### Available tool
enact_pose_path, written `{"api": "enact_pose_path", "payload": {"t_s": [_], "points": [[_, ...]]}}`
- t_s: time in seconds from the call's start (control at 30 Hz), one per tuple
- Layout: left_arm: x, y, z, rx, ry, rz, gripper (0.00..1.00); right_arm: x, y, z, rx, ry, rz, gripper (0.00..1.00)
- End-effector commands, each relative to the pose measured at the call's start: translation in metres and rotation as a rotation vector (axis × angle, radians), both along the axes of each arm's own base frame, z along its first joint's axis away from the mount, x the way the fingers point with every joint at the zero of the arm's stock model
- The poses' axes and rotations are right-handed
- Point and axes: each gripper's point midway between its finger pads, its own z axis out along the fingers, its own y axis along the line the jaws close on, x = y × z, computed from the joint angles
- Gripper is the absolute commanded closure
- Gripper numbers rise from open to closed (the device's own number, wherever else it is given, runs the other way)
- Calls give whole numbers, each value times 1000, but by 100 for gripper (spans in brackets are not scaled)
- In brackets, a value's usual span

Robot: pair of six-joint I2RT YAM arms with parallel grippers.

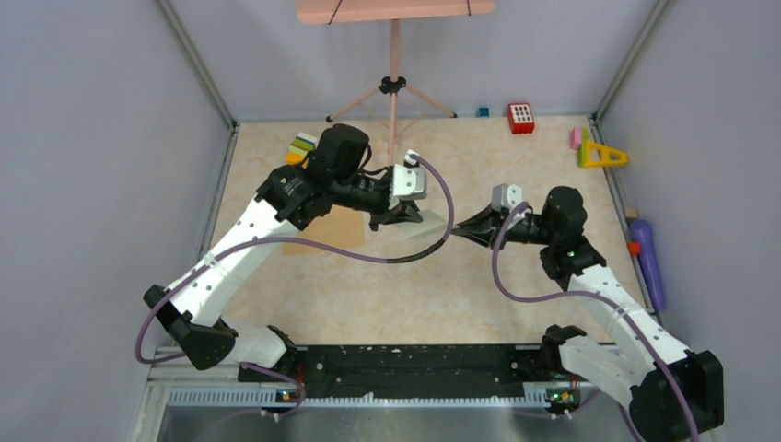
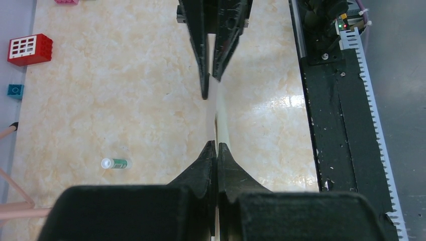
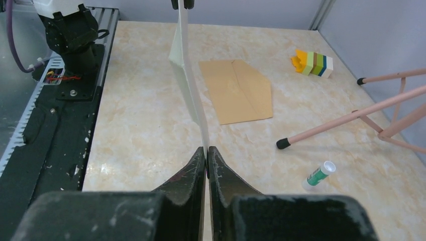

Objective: Place the letter into the envelope and seal it
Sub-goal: Fold the letter.

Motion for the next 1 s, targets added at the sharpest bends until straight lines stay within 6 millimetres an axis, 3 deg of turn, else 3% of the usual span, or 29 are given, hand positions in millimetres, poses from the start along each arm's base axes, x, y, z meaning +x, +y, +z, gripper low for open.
{"api": "enact_pose_path", "payload": {"t_s": [0.0, 0.07, 0.13, 0.27, 0.5, 0.6, 0.83, 0.97], "points": [[-8, 3, 29, -72, -47, -29, 100, 1, -2, 10, 10, -48, 5, 79], [-8, 2, 25, -68, -36, -34, 100, 0, -2, 11, 13, -57, 7, 49], [-9, 0, 19, -66, -20, -45, 100, -1, -2, 13, 16, -65, 11, 33], [-8, -6, 7, -57, 23, -61, 100, -2, -1, 16, 26, -65, 14, 28], [-5, -16, -6, -45, 77, -82, 100, -9, 0, 20, 42, -59, 50, 28], [-2, -20, -10, -39, 99, -83, 100, -14, 1, 21, 43, -58, 76, 42], [2, -23, -8, -43, 103, -71, 100, -31, 1, 17, 30, -66, 168, 100], [4, -22, -6, -51, 92, -53, 100, -37, 1, 19, 29, -67, 195, 100]]}}
